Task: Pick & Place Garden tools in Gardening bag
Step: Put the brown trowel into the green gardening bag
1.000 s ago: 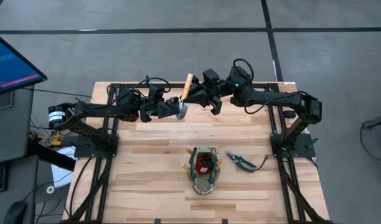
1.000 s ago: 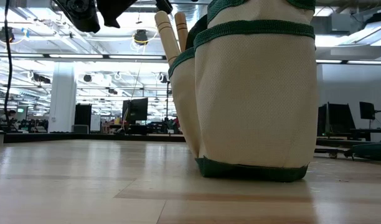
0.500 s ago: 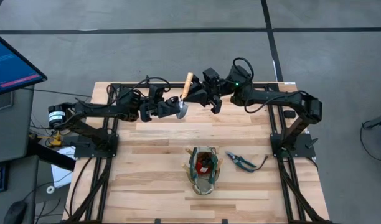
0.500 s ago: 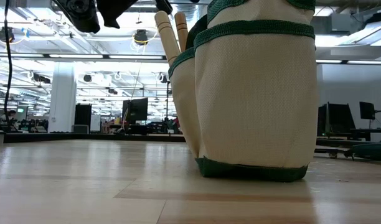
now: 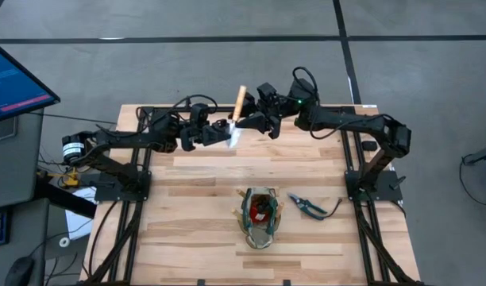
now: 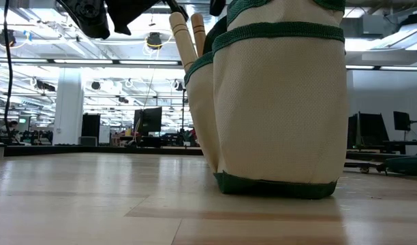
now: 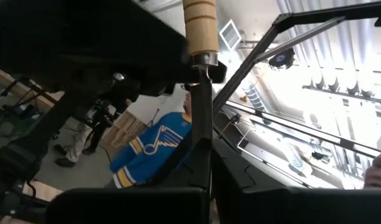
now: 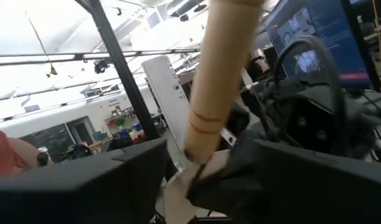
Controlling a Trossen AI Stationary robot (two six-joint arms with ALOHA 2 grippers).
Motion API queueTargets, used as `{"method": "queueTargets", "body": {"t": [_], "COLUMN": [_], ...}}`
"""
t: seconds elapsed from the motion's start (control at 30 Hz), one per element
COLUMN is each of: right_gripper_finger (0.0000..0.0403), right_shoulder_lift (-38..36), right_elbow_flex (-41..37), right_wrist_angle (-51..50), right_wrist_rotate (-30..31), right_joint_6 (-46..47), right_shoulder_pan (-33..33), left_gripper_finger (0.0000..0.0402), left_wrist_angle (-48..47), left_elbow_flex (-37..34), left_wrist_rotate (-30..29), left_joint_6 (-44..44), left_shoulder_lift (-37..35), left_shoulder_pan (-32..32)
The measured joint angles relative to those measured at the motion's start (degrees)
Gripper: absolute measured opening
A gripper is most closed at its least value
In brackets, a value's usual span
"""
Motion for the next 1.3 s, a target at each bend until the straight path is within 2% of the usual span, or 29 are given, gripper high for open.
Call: {"method": "queueTargets", "body": {"t": [0.1,0.2,0.33,0.57,0.73,0.8,0.93,1.1,1.2,1.3], "right_gripper_finger": [0.0246,0.0247,0.0238,0.0217,0.0207,0.02,0.0183,0.0169,0.0174,0.0196], "right_shoulder_lift": [0.0,0.0,-0.3,-6.9,-14.7,-18.0,-23.1,-25.3,-24.8,-22.4], "right_elbow_flex": [0.0,0.0,0.0,0.0,0.0,0.1,0.1,0.1,0.1,0.0], "right_wrist_angle": [0.2,0.1,-2.0,-18.8,-36.7,-46.0,-60.0,-64.1,-64.6,-65.4], "right_wrist_rotate": [-0.2,-0.8,-5.9,-13.7,-12.9,-8.4,8.0,26.6,35.7,44.2], "right_joint_6": [0.7,0.7,0.9,-2.5,-12.4,-19.1,-35.2,-54.2,-66.2,-77.4], "right_shoulder_pan": [-0.6,-1.2,-2.8,-8.3,-12.5,-13.6,-12.6,-4.9,0.6,5.3], "left_gripper_finger": [0.0002,0.0002,0.0002,0.0002,0.0002,0.0002,0.0002,0.0002,0.0002,0.0002], "left_wrist_angle": [0.1,0.2,0.3,0.3,0.3,0.1,-6.2,-16.1,-16.9,-16.6], "left_elbow_flex": [0.0,0.0,0.0,0.0,0.0,0.0,0.1,0.1,0.1,0.1], "left_wrist_rotate": [0.1,0.3,0.3,0.3,-1.6,-3.4,-7.7,-11.3,-11.3,-11.3], "left_joint_6": [0.0,0.1,-0.5,-5.3,-9.4,-11.7,-20.6,-31.3,-37.7,-43.4], "left_shoulder_lift": [0.0,0.0,-0.1,-0.1,-0.1,-0.1,-0.2,0.1,1.0,1.2], "left_shoulder_pan": [0.0,0.0,0.8,4.2,7.2,8.3,10.6,12.2,12.9,12.9]}}
